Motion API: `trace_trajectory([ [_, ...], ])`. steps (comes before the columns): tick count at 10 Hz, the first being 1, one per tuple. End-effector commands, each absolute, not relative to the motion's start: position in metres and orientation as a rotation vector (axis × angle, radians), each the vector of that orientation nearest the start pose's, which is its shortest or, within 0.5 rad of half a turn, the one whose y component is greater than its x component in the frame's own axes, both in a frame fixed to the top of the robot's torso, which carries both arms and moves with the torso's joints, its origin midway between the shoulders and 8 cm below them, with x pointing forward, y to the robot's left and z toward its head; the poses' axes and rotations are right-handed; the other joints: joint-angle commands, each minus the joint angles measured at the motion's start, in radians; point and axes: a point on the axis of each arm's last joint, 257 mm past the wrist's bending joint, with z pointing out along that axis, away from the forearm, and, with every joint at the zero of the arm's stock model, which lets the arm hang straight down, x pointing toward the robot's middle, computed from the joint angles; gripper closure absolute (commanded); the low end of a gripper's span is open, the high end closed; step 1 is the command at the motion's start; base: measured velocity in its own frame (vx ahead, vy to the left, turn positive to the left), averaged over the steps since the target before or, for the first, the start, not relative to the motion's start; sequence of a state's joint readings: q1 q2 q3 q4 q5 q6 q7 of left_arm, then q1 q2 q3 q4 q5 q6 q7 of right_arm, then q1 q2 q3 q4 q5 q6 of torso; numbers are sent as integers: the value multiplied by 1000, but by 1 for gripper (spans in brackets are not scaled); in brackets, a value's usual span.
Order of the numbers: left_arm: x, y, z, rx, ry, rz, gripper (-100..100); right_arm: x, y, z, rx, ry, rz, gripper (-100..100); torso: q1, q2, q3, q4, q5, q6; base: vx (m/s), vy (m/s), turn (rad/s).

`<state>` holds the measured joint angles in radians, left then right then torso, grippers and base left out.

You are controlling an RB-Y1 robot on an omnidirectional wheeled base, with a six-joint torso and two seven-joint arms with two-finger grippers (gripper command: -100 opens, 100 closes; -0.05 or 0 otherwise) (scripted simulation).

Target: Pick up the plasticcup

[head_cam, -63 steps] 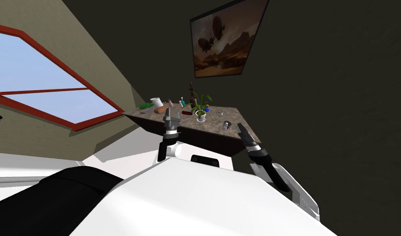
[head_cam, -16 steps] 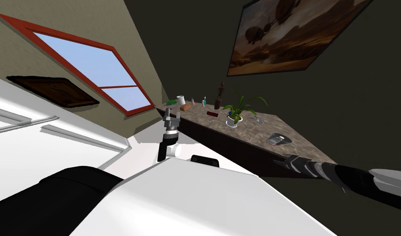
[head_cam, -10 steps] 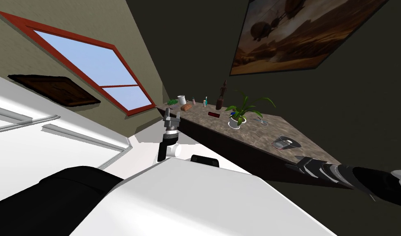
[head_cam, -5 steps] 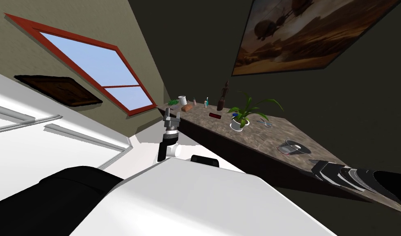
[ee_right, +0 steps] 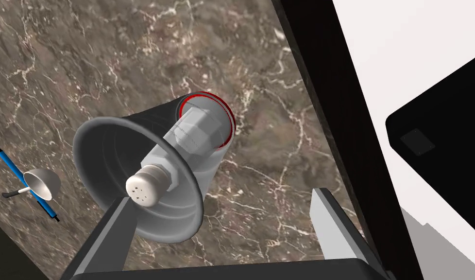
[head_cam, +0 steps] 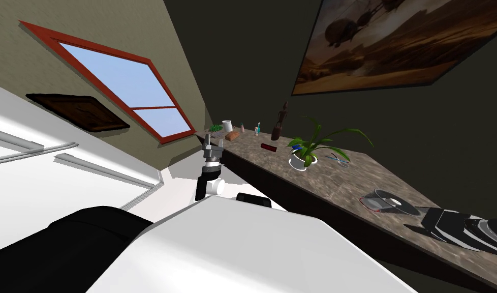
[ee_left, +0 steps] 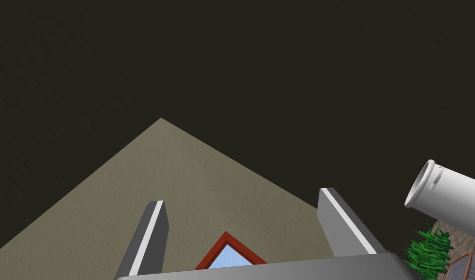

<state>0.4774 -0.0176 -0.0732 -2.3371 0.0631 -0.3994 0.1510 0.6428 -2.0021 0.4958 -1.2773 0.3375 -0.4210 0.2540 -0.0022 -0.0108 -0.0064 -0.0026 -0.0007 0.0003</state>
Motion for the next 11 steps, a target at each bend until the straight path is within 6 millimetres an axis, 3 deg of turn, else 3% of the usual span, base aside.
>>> trace_trajectory([
  [1,353,261,38,-793,533,-1562,0,204,-730,-227,-1005,2735,-541,-100,0,0,0,0,0,0,74,-12,17],
  [2,353,261,38,-793,533,-1562,0,203,-731,-227,-1011,2736,-543,0,0,5,3,1,0,0,14,-2,1],
  [3,353,261,38,-793,533,-1562,0,197,-733,-235,-1007,2736,-545,-100,1,9,5,2,0,1,37,-5,20],
  [7,353,261,38,-793,533,-1562,0,189,-735,-246,-1001,2736,-547,-100,0,10,6,2,0,1,45,-8,11],
  [8,353,261,38,-793,533,-1562,0,188,-736,-246,-1002,2736,-548,100,1,11,6,3,0,1,0,0,0],
  [11,353,261,38,-793,533,-1562,0,190,-738,-244,-1000,2733,-559,100,1,13,7,2,-3,1,2,-3,0],
])
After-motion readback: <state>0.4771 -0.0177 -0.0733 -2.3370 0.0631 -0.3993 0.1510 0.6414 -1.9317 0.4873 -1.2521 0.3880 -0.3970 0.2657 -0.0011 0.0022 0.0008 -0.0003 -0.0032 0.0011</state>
